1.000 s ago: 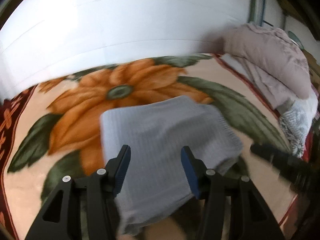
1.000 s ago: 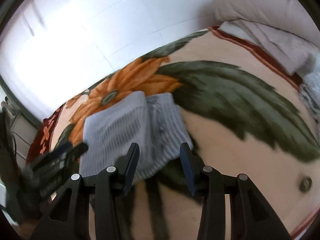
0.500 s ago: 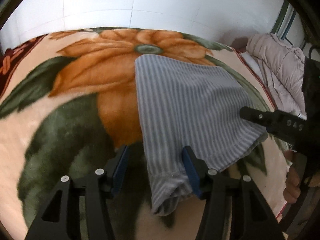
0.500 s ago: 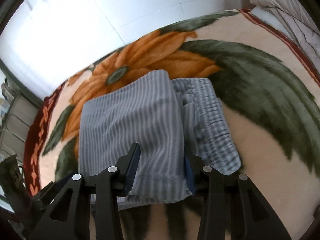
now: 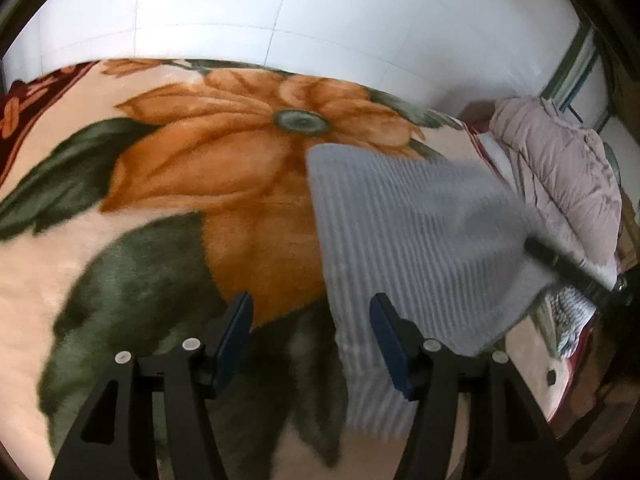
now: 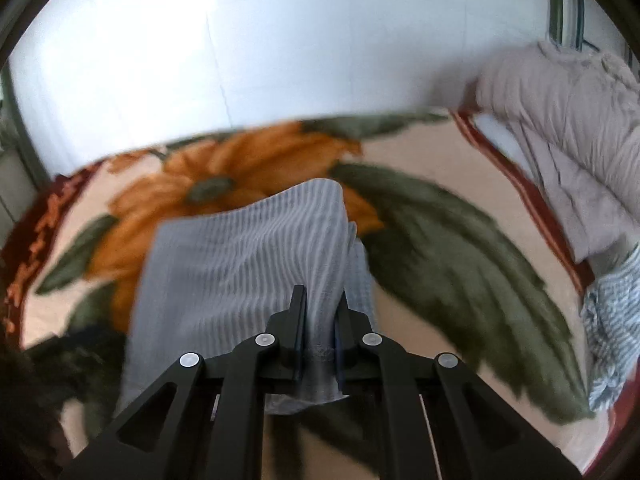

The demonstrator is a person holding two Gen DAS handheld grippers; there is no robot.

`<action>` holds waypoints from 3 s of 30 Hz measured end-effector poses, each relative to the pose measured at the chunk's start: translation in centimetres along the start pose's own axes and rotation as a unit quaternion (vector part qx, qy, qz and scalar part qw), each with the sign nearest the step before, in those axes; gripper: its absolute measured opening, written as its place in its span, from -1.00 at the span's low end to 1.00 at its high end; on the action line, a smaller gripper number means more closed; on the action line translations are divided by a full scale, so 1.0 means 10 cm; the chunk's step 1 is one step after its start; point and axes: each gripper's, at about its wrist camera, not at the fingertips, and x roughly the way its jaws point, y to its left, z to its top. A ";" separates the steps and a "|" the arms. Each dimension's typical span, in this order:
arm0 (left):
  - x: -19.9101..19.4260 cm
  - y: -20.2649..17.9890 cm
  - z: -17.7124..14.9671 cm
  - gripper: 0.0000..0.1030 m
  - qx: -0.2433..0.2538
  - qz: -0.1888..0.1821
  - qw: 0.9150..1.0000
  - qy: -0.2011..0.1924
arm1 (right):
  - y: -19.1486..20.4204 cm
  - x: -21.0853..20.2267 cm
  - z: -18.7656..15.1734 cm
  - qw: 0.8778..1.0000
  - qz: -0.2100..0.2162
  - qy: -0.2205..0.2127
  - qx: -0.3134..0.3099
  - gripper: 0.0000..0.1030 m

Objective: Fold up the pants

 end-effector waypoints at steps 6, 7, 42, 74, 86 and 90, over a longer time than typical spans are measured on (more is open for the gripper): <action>0.17 -0.02 0.14 0.24 -0.011 -0.032 0.999 0.015 | -0.34 0.15 -0.14 0.998 0.030 0.017 0.051 -0.38; 0.20 -0.02 0.16 0.24 -0.011 -0.034 0.999 0.016 | -0.40 0.12 -0.12 0.997 0.034 0.011 0.061 -0.29; 0.35 -0.43 0.16 -0.60 0.039 -0.044 0.998 -0.014 | -0.41 0.13 -0.11 0.984 0.138 0.005 0.115 -0.41; -2.26 1.96 -0.14 -0.62 0.002 0.128 0.988 -0.090 | 2.79 -0.82 -0.50 0.948 0.318 0.007 0.008 -0.41; -1.93 3.07 -0.47 -0.62 -0.024 0.147 0.987 -0.056 | 3.63 -0.20 -0.87 0.954 0.293 0.057 -0.038 -0.41; -1.68 3.29 -0.66 -0.56 -0.041 0.145 0.988 -0.028 | 3.68 -0.02 -1.03 0.960 0.264 0.070 -0.057 -0.38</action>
